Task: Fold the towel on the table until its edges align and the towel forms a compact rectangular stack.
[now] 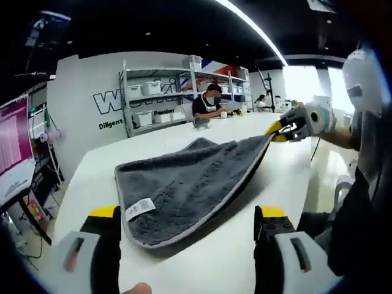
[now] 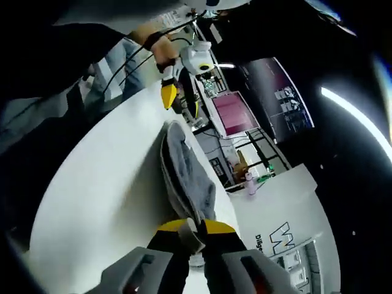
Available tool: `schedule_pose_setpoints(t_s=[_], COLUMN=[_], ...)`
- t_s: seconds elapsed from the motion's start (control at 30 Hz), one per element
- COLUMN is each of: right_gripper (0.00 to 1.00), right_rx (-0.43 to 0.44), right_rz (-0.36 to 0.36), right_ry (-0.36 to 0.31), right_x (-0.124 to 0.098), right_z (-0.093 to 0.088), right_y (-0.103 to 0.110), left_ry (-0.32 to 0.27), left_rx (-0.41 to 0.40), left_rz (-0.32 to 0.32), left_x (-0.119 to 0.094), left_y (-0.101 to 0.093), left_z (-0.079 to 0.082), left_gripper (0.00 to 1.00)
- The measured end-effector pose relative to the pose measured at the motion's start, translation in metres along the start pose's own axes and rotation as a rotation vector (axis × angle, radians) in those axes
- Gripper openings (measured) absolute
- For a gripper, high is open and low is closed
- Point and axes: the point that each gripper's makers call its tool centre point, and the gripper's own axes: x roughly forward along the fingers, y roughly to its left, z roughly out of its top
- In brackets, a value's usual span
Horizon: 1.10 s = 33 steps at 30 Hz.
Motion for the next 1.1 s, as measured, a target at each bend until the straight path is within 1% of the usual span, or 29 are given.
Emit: schedule_pose_setpoints(t_s=[0.1,0.17,0.27,0.33,0.37,0.43,0.5,0.57,0.63,0.7,0.73,0.83,0.93,0.97,1.0,1.03,1.1], right_gripper=[0.06,0.06,0.06,0.06,0.06,0.06,0.06,0.06,0.06,0.06,0.06,0.06,0.06,0.06,0.06,0.06,0.06], right_rx=[0.041,0.075,0.087,0.090,0.102,0.122,0.125,0.119,0.107,0.104,0.104,0.096,0.097,0.097,0.096,0.100,0.108], right_rz=[-0.010,-0.036,-0.058,-0.079,-0.094,-0.110,-0.123,-0.137,-0.147,-0.153,-0.154,-0.159,-0.162,-0.162,-0.166,-0.167,-0.168], right_ry=[-0.002,-0.015,-0.031,-0.045,-0.058,-0.078,-0.081,-0.080,-0.079,-0.082,-0.083,-0.079,-0.075,-0.074,-0.068,-0.065,-0.063], right_x=[-0.002,-0.004,-0.006,-0.006,-0.007,-0.009,-0.009,-0.009,-0.010,-0.012,-0.012,-0.014,-0.016,-0.017,-0.019,-0.021,-0.023], right_z=[0.002,0.005,0.010,0.016,0.020,0.025,0.027,0.028,0.030,0.031,0.032,0.032,0.030,0.030,0.027,0.026,0.023], right_y=[-0.021,-0.042,-0.064,-0.081,-0.092,-0.106,-0.116,-0.124,-0.129,-0.133,-0.133,-0.134,-0.135,-0.135,-0.136,-0.136,-0.136], left_ry=[0.011,0.021,0.034,0.040,0.037,0.026,0.014,0.010,0.020,0.032,0.037,0.047,0.081,0.084,0.088,0.085,0.080], left_rx=[0.074,0.143,0.221,0.242,0.250,0.250,0.258,0.298,0.344,0.378,0.389,0.387,0.410,0.413,0.415,0.405,0.400], left_rz=[0.008,0.009,0.022,0.030,0.034,0.046,0.055,0.064,0.079,0.072,0.065,0.067,0.084,0.087,0.102,0.116,0.126], left_x=[0.006,0.009,0.015,0.018,0.020,0.023,0.026,0.029,0.033,0.036,0.038,0.041,0.039,0.038,0.035,0.032,0.029], left_y=[-0.008,-0.014,-0.022,-0.026,-0.028,-0.029,-0.033,-0.038,-0.042,-0.048,-0.050,-0.050,-0.044,-0.043,-0.037,-0.032,-0.025], left_z=[0.001,0.002,0.002,0.000,0.000,0.001,0.002,0.002,-0.001,-0.005,-0.007,-0.012,-0.019,-0.020,-0.022,-0.022,-0.021], left_gripper=[0.93,0.92,0.88,0.83,0.82,0.76,0.69,0.65,0.60,0.54,0.51,0.48,0.41,0.40,0.38,0.35,0.23])
